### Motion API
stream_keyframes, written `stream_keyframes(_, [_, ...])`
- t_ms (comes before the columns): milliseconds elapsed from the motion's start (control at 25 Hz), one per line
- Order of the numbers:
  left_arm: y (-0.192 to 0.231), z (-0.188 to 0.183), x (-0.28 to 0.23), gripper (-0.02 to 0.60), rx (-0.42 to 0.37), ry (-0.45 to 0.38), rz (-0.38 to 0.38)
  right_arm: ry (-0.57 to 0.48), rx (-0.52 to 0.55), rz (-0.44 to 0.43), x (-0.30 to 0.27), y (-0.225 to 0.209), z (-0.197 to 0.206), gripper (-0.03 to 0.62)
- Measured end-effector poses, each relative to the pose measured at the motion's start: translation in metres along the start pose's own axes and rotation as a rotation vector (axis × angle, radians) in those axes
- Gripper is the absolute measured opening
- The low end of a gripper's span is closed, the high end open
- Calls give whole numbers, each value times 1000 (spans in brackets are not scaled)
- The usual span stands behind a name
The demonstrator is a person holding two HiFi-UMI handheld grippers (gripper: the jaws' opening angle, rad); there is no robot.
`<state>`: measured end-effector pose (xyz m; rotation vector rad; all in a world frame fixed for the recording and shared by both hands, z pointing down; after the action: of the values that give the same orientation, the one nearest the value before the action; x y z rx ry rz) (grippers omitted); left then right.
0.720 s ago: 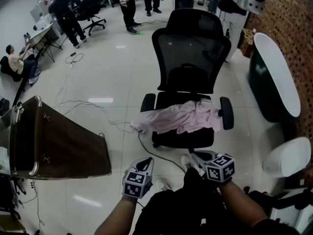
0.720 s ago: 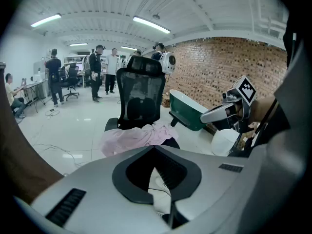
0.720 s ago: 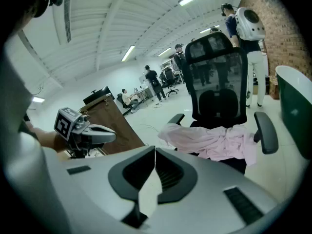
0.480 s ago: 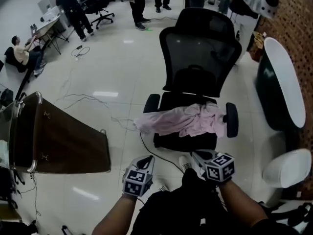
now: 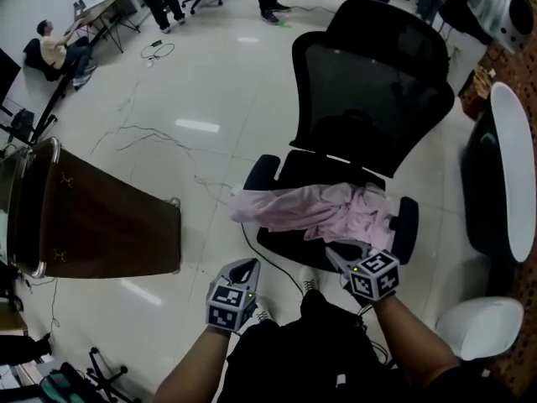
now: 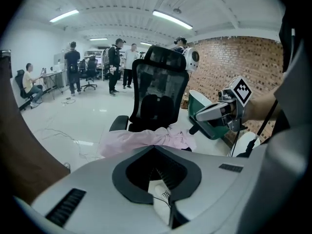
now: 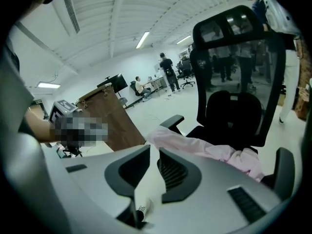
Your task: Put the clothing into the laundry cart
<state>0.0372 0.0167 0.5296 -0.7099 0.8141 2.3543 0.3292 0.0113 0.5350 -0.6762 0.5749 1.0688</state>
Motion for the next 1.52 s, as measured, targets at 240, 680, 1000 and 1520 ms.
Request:
stream_keyframes(240, [5, 0, -32, 0, 84, 13, -62, 76, 71, -39, -41, -32, -6, 300])
stream_keyframes(680, [33, 9, -85, 0, 217, 33, -144, 166, 440, -39, -132, -62, -4, 441])
stream_keyframes(1000, [59, 29, -125, 0, 286, 56, -182, 219, 526, -11, -211, -86, 7, 466])
stream_keyframes(1520, [85, 61, -165, 0, 336, 90, -207, 258, 744, -46, -290, -93, 29, 556])
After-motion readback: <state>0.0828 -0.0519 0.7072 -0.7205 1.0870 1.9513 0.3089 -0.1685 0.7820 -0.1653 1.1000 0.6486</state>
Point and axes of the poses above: the fingertips, and each gripper's own axes: x backward along the fingers, y to its left, z out of its underside, the point moved 10 cm from there along x, backward along the fingers, and after that the axes turned 14 degrees about z, right-handed, at the moved point
